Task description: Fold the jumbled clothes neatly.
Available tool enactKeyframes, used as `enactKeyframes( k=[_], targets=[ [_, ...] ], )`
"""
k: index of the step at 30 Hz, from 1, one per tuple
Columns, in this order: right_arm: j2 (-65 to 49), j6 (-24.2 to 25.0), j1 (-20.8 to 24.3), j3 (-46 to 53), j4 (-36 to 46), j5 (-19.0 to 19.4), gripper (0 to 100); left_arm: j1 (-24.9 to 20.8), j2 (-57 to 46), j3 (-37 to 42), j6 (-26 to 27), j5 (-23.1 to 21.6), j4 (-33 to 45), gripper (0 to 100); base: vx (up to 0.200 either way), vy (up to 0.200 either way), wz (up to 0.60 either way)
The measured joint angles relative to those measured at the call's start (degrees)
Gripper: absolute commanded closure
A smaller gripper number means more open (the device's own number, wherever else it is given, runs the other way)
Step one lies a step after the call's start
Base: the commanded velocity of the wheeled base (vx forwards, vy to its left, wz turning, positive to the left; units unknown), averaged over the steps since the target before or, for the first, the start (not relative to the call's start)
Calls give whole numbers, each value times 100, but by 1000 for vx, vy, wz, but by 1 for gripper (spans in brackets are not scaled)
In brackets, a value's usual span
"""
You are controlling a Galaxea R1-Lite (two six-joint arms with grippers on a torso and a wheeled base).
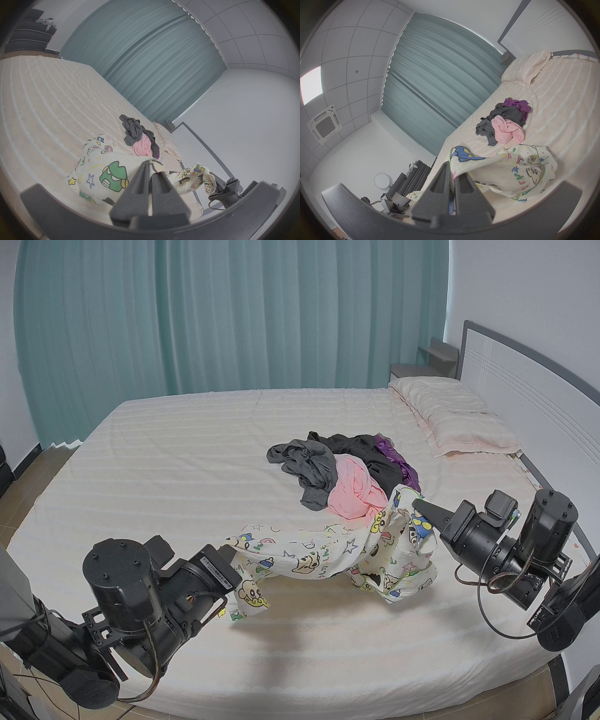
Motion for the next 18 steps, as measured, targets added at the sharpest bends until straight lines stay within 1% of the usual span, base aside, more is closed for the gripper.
enactKeyframes(
  k=[18],
  targets=[
    [121, 0, -37, -15, -1, -4, 100, 11, -41, -2, 28, -1, 6, 100, 0, 200, 0]
  ],
)
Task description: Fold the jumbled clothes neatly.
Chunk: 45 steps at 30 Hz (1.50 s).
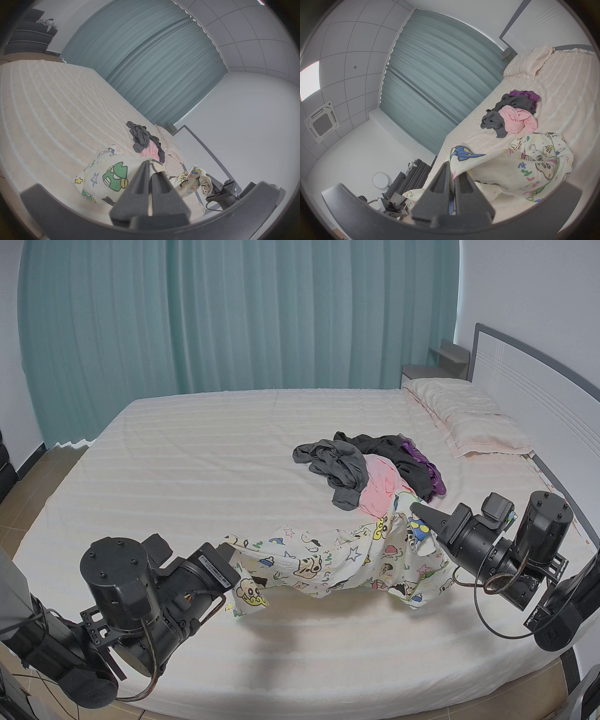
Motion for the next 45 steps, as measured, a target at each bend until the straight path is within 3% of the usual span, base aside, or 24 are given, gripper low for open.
enactKeyframes(
  k=[45],
  targets=[
    [116, 9, -13, -46, -60, 0, 100, -2, -74, 9, 95, 1, 2, 100, 0, 200, 0]
  ],
)
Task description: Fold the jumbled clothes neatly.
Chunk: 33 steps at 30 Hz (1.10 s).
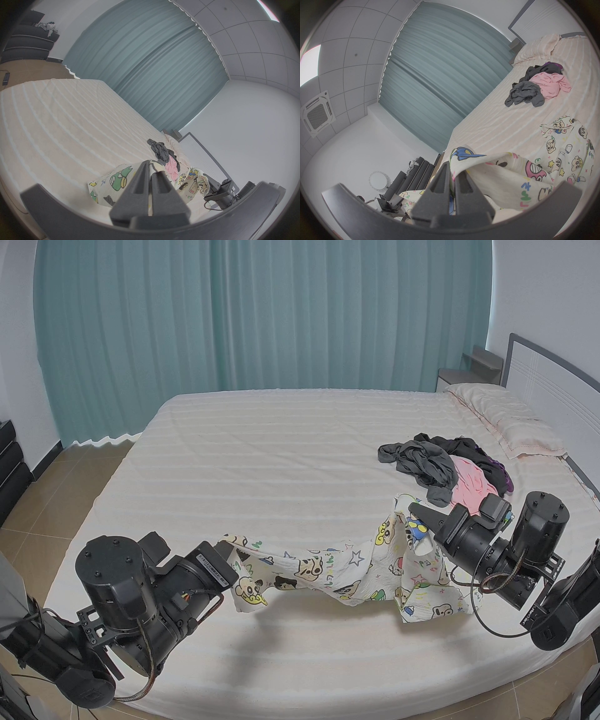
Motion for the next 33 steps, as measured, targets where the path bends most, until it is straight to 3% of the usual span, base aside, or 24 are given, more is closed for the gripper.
enactKeyframes(
  k=[27, 33],
  targets=[
    [-2, -9, 0, -9, -2, 0, 100, 35, -20, 0, 0, 0, 0, 100, 0, 200, 0],
    [-77, -20, -50, -5, 2, -5, 100, 74, -102, -2, 0, -11, 0, 100, 0, 0, 0]
  ],
)
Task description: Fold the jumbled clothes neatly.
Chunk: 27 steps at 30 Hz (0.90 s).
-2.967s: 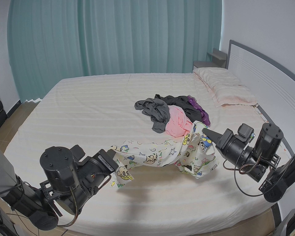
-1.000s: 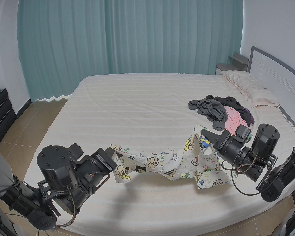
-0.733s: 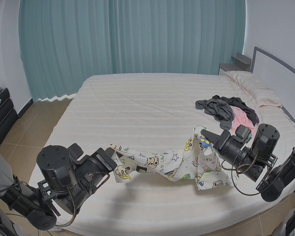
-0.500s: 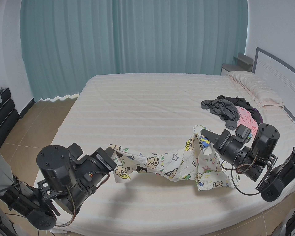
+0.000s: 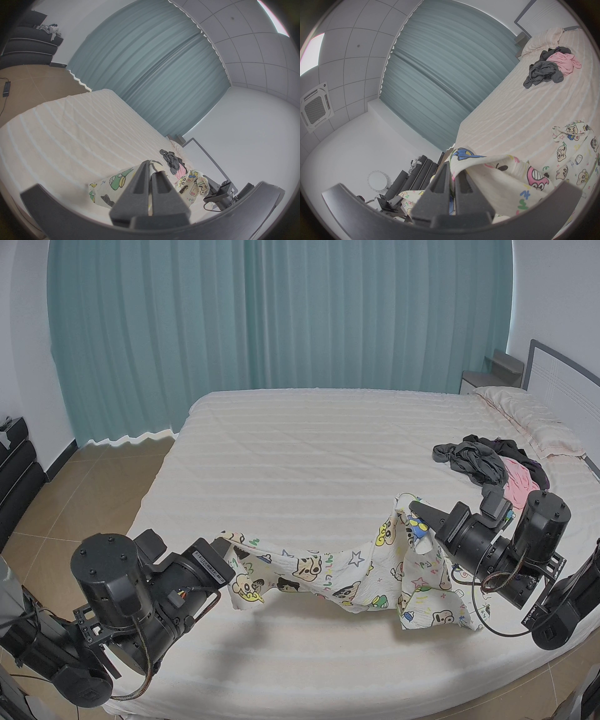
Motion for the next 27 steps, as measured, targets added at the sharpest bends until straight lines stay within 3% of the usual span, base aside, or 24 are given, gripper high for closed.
enactKeyframes(
  k=[7, 19, 24, 27],
  targets=[
    [-236, -44, -254, 30, 48, 9, 100, 52, -199, 2, 0, -26, 27, 100, 0, 0, 0],
    [-924, -374, -212, 210, 202, 112, 100, 46, -577, 60, 266, 13, 411, 100, -200, 0, 0],
    [-1431, -486, -173, 402, 215, 336, 100, 5, -973, 85, 452, 18, 699, 100, -200, 0, 0],
    [-1780, -517, -154, 510, 217, 540, 100, -24, -1257, 85, 540, 24, 928, 100, 0, 0, 0]
  ],
)
